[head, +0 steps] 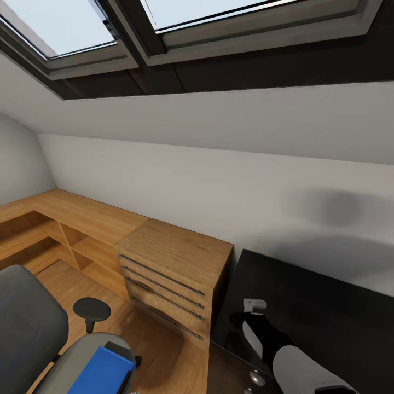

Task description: In the bedroom, organize the workspace by keeping the computer under the desk, ensuring the monitor is on the desk, placing the keyboard on the desk next to the monitor, placing the mouse on the desk next to the keyboard, moving the folder from the swivel chair onto the desk next to the mouse, stacking the notebook on top of the folder with the pen on top of the notebook, and positioning the swivel chair next to the desk.

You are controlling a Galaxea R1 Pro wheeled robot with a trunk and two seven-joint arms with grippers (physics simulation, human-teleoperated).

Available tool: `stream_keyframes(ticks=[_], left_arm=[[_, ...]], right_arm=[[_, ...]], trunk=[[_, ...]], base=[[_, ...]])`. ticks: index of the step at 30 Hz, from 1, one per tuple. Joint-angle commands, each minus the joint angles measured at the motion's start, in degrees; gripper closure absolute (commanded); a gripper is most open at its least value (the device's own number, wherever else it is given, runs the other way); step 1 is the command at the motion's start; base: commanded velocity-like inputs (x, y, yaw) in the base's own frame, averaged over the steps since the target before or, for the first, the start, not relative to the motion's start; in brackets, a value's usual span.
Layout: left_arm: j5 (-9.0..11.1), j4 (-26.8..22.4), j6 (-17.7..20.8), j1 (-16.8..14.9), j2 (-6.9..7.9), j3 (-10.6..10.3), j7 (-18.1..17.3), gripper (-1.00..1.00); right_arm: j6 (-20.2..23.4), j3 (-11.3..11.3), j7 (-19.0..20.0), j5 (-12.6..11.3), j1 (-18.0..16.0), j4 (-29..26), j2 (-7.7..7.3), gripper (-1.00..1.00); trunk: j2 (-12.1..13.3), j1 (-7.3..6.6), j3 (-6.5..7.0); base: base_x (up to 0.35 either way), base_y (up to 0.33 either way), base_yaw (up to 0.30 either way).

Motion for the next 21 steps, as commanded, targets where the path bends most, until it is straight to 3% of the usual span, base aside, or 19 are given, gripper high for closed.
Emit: stream_keyframes(ticks=[1,5,21], left_arm=[[0.4,0.0,-0.3,-0.1,0.05,-0.4,0.5,-1.00],[0.5,-0.9,-0.3,-0.1,-0.01,-0.3,0.6,-1.00],[0.5,-1.2,-0.3,-0.1,-0.02,-0.3,0.6,-1.00]], right_arm=[[0.3,0.3,-0.4,-0.7,0.0,0.3,-0.02,1.00],[1.8,0.3,-0.3,-0.8,-0.1,0.9,-0.02,1.00],[1.8,0.3,0.2,-0.9,-0.1,0.3,0.00,1.00]], trunk=[[-0.1,0.04,-0.13],[-0.1,0.04,-0.13],[-6.5,3.55,-3.00]], base=[[0.000,0.000,0.000],[0.000,0.000,0.000],[0.000,0.000,0.000]])
